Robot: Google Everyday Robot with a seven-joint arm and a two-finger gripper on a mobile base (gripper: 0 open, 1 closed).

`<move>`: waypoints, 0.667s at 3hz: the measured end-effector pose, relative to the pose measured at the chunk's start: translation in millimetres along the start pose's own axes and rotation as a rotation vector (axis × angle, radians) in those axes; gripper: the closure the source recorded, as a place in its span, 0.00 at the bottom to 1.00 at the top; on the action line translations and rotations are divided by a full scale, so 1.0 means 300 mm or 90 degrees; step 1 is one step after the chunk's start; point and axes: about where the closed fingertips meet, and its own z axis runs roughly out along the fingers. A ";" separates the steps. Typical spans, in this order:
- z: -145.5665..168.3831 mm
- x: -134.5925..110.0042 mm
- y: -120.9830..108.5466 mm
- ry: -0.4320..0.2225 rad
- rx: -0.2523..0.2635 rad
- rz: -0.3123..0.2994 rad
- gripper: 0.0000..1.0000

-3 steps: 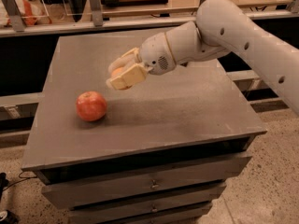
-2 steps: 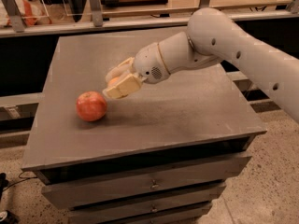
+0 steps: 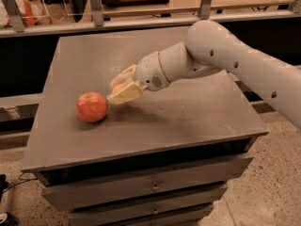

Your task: Move orange near apple

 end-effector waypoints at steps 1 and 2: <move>0.013 0.030 0.001 -0.005 -0.004 0.007 1.00; 0.031 0.045 0.008 -0.015 -0.026 0.018 0.85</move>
Offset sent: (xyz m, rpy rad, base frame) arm -0.0034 0.0008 -0.0241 0.0487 0.0840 0.0509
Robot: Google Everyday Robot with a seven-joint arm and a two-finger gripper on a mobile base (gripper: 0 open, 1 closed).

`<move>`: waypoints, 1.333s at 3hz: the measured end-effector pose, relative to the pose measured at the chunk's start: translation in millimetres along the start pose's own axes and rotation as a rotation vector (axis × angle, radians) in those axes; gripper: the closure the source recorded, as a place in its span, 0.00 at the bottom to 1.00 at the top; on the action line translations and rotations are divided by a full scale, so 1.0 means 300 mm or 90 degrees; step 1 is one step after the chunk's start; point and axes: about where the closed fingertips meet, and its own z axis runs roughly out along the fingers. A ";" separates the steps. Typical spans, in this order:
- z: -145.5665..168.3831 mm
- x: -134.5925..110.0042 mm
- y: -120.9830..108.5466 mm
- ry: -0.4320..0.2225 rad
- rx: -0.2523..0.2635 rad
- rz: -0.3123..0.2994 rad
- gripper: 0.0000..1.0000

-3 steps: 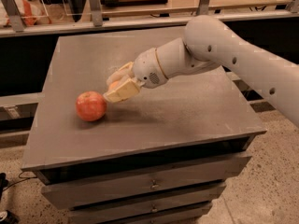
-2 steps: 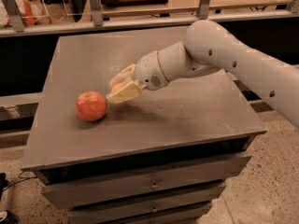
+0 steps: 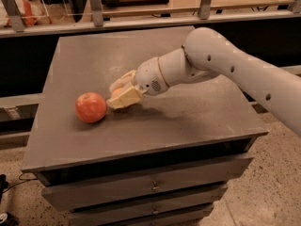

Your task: Move orange near apple

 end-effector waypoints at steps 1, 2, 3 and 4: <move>0.009 0.012 0.003 -0.001 -0.012 0.010 0.62; 0.009 0.015 0.006 -0.002 -0.016 0.014 0.39; 0.009 0.014 0.006 -0.002 -0.016 0.014 0.15; 0.000 0.019 0.025 0.001 -0.018 0.015 0.00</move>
Offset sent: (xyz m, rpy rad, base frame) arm -0.0023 -0.0050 -0.0083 0.0071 0.0494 0.0109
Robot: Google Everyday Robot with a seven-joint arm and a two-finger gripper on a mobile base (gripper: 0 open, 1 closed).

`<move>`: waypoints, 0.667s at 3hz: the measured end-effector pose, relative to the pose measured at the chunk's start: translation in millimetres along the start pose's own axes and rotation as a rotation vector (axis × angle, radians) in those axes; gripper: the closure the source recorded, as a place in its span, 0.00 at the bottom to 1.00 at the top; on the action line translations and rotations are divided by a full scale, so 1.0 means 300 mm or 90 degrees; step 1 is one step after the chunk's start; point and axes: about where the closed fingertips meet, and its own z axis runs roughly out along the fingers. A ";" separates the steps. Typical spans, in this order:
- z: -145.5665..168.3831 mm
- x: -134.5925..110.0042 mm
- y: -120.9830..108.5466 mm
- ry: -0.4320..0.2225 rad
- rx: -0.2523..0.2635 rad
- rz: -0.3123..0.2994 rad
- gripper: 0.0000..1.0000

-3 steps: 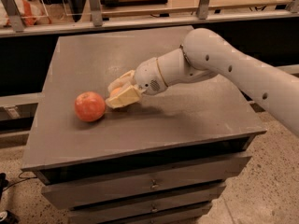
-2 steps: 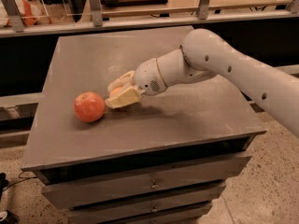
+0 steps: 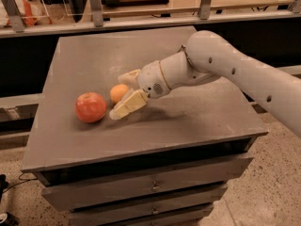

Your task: Move orange near apple

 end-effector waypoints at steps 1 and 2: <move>-0.029 -0.004 0.000 -0.002 0.009 0.000 0.00; -0.082 -0.010 -0.049 0.007 0.036 -0.012 0.00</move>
Offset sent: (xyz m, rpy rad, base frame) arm 0.0369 -0.0457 0.0240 -0.0395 -0.0889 -0.0900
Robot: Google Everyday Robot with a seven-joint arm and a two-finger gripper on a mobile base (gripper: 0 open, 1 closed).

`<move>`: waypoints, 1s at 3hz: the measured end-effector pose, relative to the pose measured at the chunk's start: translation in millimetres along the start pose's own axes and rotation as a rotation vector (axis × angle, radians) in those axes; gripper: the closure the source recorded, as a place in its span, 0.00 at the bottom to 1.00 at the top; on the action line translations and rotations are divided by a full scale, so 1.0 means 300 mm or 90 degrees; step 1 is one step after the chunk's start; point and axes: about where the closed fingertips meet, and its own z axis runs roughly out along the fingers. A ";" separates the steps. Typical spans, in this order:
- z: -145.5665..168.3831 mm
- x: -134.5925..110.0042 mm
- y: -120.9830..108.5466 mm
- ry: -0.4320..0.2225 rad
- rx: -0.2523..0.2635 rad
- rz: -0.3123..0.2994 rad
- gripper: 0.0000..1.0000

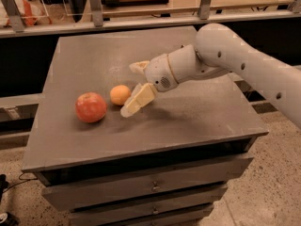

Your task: Move orange near apple

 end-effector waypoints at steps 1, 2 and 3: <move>-0.079 0.019 -0.067 0.020 0.046 -0.015 0.00; -0.178 0.054 -0.139 0.044 0.101 -0.022 0.00; -0.266 0.106 -0.201 0.079 0.161 -0.003 0.00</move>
Offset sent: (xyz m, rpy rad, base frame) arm 0.0633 -0.1077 0.0157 -0.1343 -0.1591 -0.2233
